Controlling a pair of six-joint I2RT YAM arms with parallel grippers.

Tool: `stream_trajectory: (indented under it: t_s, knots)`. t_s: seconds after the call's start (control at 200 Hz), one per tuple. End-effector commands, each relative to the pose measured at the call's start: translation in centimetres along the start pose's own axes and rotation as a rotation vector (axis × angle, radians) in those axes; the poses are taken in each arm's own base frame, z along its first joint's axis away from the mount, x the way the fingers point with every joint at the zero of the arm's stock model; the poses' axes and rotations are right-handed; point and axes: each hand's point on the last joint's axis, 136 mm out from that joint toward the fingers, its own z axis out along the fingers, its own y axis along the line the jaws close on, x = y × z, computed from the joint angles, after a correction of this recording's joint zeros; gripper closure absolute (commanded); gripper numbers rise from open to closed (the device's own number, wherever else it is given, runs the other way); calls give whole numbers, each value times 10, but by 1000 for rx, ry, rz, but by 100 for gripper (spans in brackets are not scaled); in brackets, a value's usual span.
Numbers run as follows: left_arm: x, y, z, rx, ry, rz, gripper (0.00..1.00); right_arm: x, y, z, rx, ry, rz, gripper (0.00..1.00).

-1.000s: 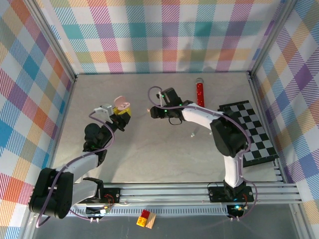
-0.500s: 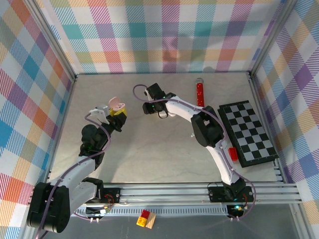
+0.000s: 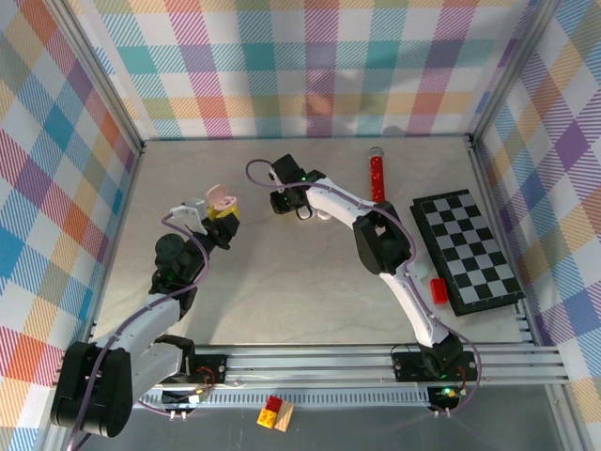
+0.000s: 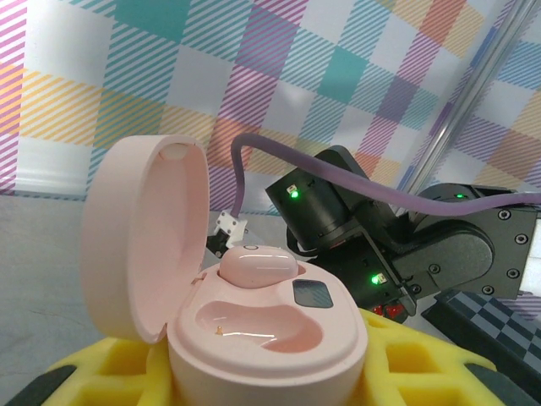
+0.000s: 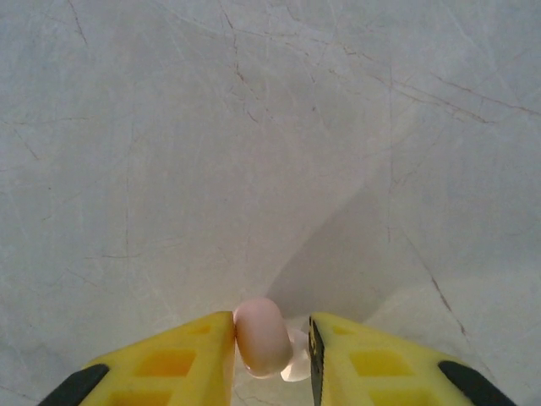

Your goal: Insert the wireless bluetooth earbuds into the charging case

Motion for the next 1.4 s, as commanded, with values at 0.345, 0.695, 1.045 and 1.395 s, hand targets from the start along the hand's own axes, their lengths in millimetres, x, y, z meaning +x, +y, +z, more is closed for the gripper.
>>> stream_trajectory:
  t_s: [0.345,0.695,1.045,1.395]
  knots:
    - [-10,-2,1,19,-26,18,66,12,1,12,-9,88,-43,72]
    - [-9,-3,-1,20,-20,25,66,0,6,-8,-25,55,-26,79]
    - [-10,-4,-2,20,-16,40,66,9,23,-67,-150,-58,46,79]
    - [-2,-27,7,103,19,87,66,108,-16,-121,-32,-24,123,79]
